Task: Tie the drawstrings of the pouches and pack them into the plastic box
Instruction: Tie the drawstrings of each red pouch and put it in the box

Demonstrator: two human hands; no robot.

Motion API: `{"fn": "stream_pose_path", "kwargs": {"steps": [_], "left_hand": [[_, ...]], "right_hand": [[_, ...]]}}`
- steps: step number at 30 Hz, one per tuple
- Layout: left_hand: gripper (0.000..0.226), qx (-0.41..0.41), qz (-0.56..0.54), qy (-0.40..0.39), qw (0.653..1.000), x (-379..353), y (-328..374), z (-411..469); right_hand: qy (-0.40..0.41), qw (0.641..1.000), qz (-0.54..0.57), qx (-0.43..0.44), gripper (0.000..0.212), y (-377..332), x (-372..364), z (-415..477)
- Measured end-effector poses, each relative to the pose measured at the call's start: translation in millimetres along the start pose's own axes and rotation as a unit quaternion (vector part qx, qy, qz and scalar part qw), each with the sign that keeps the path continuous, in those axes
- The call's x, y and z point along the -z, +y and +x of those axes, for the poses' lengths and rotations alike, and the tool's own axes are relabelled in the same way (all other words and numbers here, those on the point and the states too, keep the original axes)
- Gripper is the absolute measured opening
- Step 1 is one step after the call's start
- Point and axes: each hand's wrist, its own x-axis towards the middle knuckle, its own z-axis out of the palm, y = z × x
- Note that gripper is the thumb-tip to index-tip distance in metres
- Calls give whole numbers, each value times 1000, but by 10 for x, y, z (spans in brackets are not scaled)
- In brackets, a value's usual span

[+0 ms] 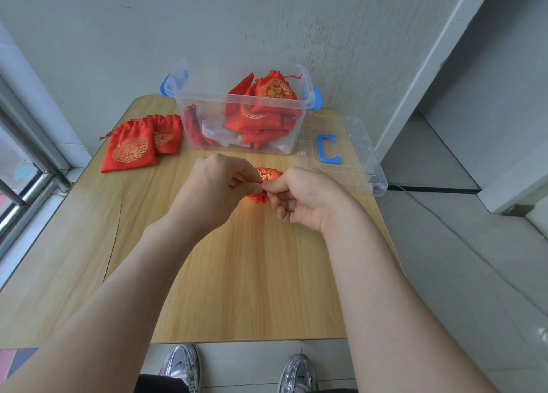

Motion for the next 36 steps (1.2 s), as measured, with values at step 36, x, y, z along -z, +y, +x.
{"fn": "stream_pose_path", "kwargs": {"steps": [36], "left_hand": [[45, 97, -10, -32, 995, -157, 109, 23]], "right_hand": [[39, 997, -38, 45, 15, 29, -89, -10]]}}
